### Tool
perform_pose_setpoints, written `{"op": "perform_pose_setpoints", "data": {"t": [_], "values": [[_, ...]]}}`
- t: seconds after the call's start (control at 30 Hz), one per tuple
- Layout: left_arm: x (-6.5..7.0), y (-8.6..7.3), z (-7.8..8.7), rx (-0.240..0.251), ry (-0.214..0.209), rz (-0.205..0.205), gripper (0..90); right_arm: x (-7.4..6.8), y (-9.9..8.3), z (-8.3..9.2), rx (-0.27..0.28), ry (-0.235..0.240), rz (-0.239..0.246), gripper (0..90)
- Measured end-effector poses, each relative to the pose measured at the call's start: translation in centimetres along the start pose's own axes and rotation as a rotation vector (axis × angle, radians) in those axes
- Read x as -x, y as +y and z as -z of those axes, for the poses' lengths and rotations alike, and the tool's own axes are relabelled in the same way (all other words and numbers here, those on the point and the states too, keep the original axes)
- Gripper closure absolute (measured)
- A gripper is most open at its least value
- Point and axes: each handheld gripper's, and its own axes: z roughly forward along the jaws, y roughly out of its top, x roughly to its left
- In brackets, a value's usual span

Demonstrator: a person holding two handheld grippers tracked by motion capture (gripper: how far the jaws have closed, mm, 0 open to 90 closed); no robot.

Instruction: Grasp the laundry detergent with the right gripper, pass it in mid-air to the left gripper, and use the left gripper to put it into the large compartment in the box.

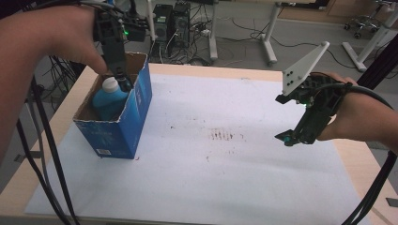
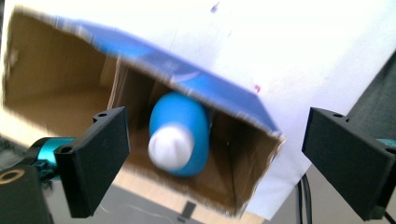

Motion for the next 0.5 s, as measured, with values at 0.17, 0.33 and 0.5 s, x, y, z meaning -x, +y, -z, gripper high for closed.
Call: {"op": "perform_pose_setpoints", "data": {"t": [0.17,0.33,0.5], "values": [[0.6,1.9,-0.3,0.001,-0.020,-0.056,6.3,0.0,0.0,-0.3,-0.038,0.019,0.011,0.6],[1.0,4.0,-1.2,0.012,-0.044,-0.111,4.1,-0.2,-0.2,-1.1,-0.095,0.040,0.030,0.6],[1.3,5.0,-1.8,0.009,-0.058,-0.130,4.0,-0.3,-0.3,-1.3,-0.109,0.045,0.037,0.6]]}}
